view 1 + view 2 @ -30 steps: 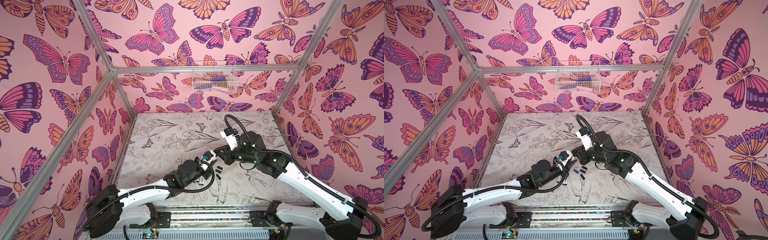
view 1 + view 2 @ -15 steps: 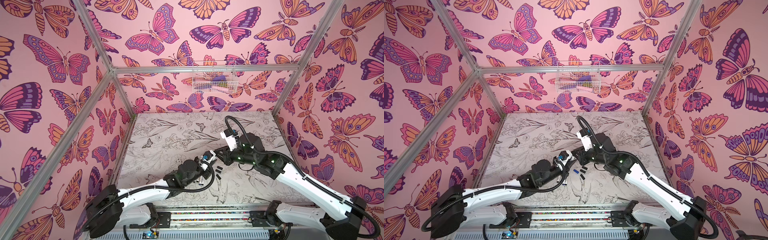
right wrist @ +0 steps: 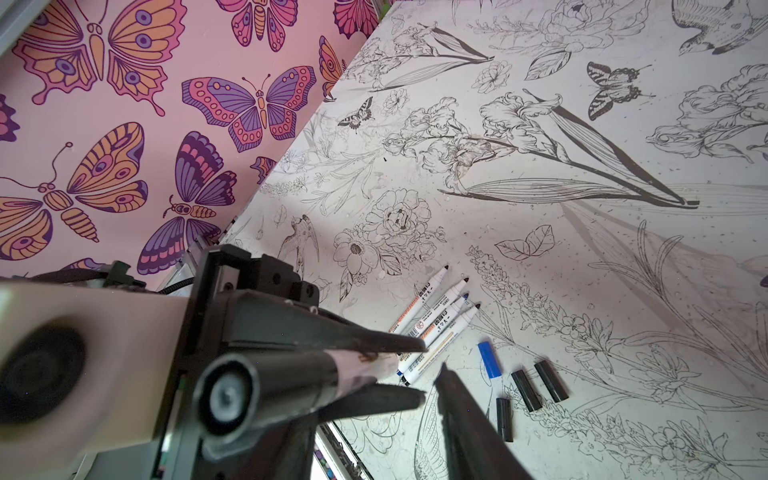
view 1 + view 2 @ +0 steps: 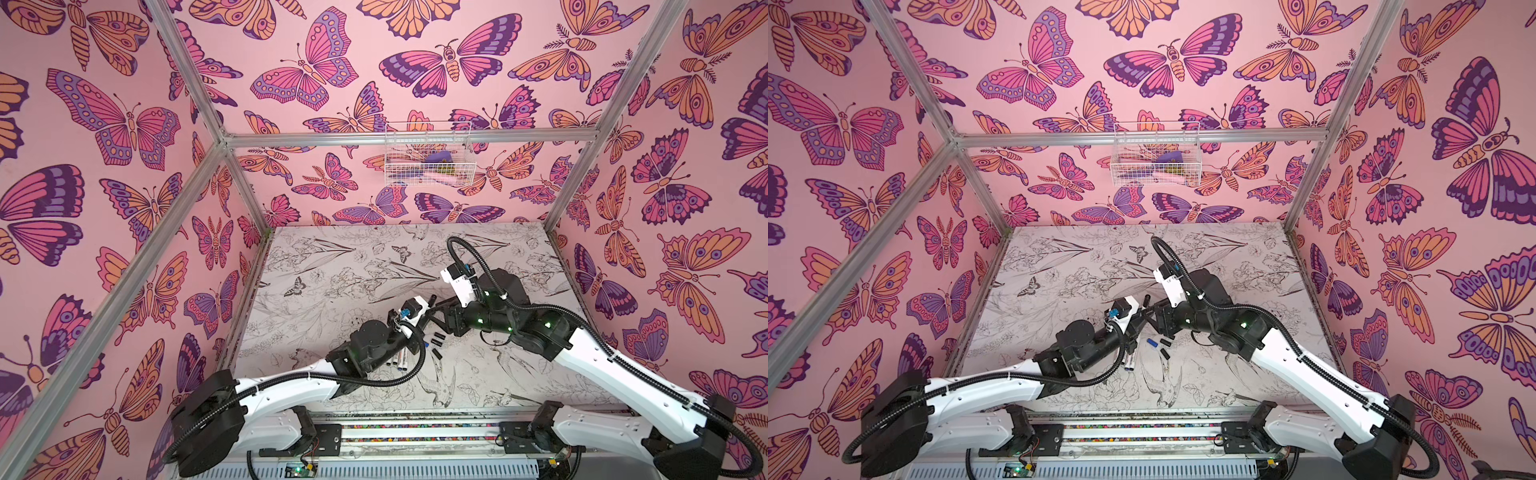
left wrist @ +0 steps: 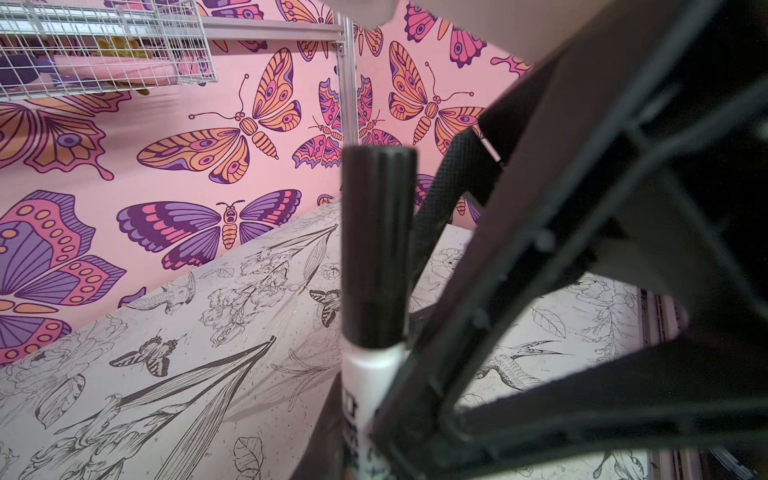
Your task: Insert the pens into the pen caps
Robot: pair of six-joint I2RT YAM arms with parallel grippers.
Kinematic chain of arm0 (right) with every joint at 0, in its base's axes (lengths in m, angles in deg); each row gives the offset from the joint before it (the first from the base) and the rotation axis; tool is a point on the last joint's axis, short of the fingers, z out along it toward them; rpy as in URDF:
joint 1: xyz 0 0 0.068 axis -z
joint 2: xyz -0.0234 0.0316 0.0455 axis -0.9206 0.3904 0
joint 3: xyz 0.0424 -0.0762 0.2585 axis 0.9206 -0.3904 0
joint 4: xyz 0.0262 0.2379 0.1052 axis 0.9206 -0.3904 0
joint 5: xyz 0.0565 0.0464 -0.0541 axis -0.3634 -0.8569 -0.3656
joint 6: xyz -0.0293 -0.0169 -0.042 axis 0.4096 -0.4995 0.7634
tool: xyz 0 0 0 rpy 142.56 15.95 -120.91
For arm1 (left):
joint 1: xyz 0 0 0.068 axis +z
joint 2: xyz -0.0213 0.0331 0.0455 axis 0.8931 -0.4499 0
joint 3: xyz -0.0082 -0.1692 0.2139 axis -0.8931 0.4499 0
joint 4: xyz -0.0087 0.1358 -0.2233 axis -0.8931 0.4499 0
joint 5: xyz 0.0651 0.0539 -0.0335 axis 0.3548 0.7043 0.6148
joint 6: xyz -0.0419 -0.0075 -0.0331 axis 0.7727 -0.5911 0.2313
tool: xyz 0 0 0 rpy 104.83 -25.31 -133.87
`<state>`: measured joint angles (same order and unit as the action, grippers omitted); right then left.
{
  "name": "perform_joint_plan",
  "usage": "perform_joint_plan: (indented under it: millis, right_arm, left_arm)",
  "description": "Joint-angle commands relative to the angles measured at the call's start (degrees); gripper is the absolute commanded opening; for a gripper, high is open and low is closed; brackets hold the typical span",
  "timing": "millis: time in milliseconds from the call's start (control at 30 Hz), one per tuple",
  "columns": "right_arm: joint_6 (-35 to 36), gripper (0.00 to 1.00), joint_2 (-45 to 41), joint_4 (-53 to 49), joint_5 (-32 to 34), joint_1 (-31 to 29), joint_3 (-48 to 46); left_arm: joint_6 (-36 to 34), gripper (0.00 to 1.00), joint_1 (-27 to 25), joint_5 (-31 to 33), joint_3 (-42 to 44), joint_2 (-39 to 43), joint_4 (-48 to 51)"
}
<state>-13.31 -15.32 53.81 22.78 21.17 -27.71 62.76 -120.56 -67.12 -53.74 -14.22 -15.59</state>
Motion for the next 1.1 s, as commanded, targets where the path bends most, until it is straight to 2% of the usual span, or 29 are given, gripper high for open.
perform_joint_plan:
  millis: [0,300,733,900,1067]
  right_arm:
    - [2.1,0.5,-2.5,-0.4,0.9,0.0,2.2]
    - [3.5,0.48,-3.7,0.5,-1.4,0.0,4.5]
    - [3.7,0.38,2.7,3.3,-2.6,0.1,8.9]
    - [3.6,0.29,3.8,3.0,-1.0,0.0,9.1]
    - [2.8,0.13,4.3,2.7,-1.1,0.0,8.2]
  left_arm:
    - [0.5,0.0,0.1,0.1,1.4,0.5,-4.4]
    - [0.6,0.0,0.1,-0.1,2.0,-0.2,-4.5]
    - [1.1,0.0,-0.1,-1.3,2.0,-0.3,-4.5]
    - [0.9,0.0,-0.1,-1.2,2.1,-0.1,-4.5]
    - [0.8,0.0,-0.1,-1.2,2.1,0.0,-4.5]
